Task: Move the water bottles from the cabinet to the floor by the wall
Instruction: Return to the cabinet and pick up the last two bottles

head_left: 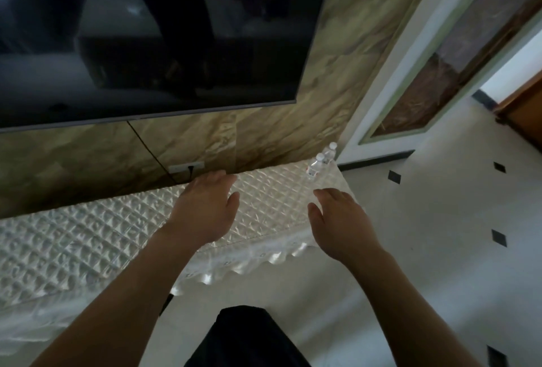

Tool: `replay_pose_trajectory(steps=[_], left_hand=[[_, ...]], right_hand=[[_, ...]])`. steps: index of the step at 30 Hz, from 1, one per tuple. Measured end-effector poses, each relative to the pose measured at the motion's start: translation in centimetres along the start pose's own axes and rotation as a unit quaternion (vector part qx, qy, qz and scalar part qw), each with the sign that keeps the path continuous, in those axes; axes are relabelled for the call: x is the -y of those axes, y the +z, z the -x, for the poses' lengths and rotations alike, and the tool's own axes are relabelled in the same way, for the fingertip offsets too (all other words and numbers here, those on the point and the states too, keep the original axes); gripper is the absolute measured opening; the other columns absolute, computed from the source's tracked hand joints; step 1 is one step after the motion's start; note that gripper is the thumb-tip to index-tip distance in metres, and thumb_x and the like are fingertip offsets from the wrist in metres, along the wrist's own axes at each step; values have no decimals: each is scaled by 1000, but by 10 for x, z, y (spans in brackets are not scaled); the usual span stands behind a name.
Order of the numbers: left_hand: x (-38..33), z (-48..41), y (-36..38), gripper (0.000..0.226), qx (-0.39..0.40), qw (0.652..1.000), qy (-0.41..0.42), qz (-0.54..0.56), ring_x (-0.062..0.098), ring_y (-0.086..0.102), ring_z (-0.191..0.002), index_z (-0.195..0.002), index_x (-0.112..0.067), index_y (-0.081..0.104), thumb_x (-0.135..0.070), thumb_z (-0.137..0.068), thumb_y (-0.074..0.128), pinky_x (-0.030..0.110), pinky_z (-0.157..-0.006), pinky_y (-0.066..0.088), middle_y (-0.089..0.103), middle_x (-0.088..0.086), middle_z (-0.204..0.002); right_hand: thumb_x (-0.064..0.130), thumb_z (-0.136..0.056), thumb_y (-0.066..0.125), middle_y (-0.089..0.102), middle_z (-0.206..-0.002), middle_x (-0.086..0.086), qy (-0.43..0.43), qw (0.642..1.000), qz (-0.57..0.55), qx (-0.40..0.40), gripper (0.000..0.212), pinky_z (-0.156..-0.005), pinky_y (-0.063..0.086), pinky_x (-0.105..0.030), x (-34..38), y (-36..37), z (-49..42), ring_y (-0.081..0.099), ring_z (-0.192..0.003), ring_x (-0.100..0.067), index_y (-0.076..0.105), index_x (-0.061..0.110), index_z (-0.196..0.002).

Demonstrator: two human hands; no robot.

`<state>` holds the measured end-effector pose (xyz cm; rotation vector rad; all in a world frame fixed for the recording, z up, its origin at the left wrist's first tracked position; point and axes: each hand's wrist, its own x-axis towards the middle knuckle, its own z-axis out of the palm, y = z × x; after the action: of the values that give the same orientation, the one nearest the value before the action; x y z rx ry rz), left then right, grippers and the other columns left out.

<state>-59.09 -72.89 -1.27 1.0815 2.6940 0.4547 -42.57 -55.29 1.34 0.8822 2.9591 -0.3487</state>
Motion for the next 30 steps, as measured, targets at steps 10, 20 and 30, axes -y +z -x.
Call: replay_pose_trajectory(steps=[10,20,30], left_hand=[[-77,-40,18,48,18,1000,-16,-20,22,35,-139,-143,-19,43,-39,-101,33,35,-114,23,43,5,-149],[-194,-49,55,47,-35,996,-77,-4,26,42,-134,-139,-15,49,-37,-99,38,39,-110,31,49,8,-144],[-291,-38,94,46,-61,985,-160,13,22,43,-134,-142,-21,45,-38,-99,40,41,-111,36,48,3,-147]], right_hand=[[35,-99,37,60,-126,-5,-14,1000,-17,-22,41,-96,43,-35,-89,-23,-30,54,-112,-20,52,13,-131],[36,-99,37,58,-129,-3,-91,996,-9,-16,43,-96,42,-34,-207,-47,-49,52,-116,-19,49,16,-135],[36,-99,36,59,-120,-1,-173,985,-8,17,36,-86,45,-33,-309,-76,-62,52,-107,-19,53,16,-123]])
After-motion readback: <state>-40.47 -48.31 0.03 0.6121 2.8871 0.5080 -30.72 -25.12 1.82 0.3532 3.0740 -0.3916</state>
